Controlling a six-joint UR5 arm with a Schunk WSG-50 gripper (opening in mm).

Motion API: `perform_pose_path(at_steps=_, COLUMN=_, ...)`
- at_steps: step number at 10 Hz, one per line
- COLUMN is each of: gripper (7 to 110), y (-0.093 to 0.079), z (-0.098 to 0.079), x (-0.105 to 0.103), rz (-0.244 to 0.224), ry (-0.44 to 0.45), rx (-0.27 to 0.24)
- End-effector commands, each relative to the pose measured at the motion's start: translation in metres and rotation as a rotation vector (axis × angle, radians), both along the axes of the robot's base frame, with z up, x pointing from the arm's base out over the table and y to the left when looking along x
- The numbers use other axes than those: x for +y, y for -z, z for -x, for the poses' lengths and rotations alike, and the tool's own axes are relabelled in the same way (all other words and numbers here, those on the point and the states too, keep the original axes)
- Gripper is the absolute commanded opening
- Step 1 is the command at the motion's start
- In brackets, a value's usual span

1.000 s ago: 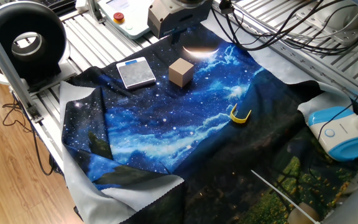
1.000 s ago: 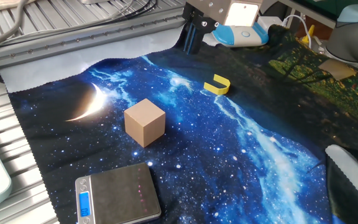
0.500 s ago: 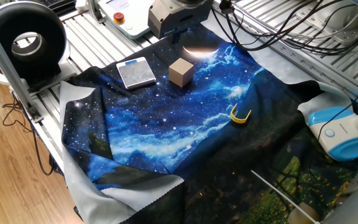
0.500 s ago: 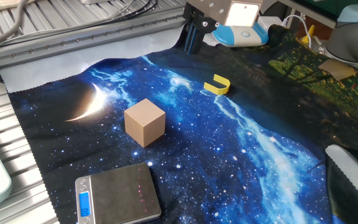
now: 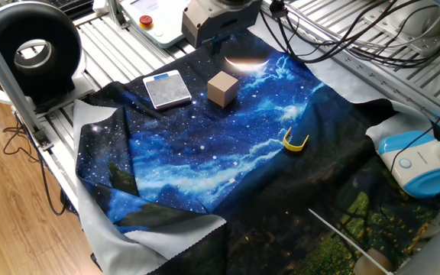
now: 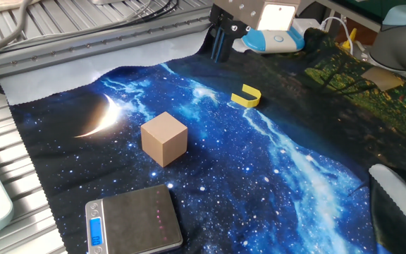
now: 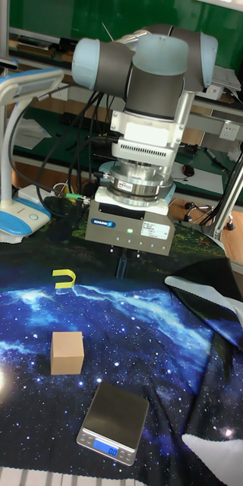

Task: Place the block on the scale

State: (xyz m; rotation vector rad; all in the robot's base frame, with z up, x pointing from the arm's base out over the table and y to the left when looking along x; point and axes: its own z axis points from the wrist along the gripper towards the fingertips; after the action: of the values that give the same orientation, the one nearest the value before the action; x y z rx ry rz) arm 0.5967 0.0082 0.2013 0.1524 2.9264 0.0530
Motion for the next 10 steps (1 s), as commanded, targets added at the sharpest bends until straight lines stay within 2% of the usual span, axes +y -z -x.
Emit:
perform_pose_path(at_steps=1, gripper=7, y=-0.0010, z=-0.0002, x=0.0046, rz=-0.023, ry=0.012, rx=-0.001)
perform_pose_path(at_steps=10, gripper=7, y=0.0028, z=0.0003, x=0.0051, rz=-0.020, ry=0.008, rx=0.002)
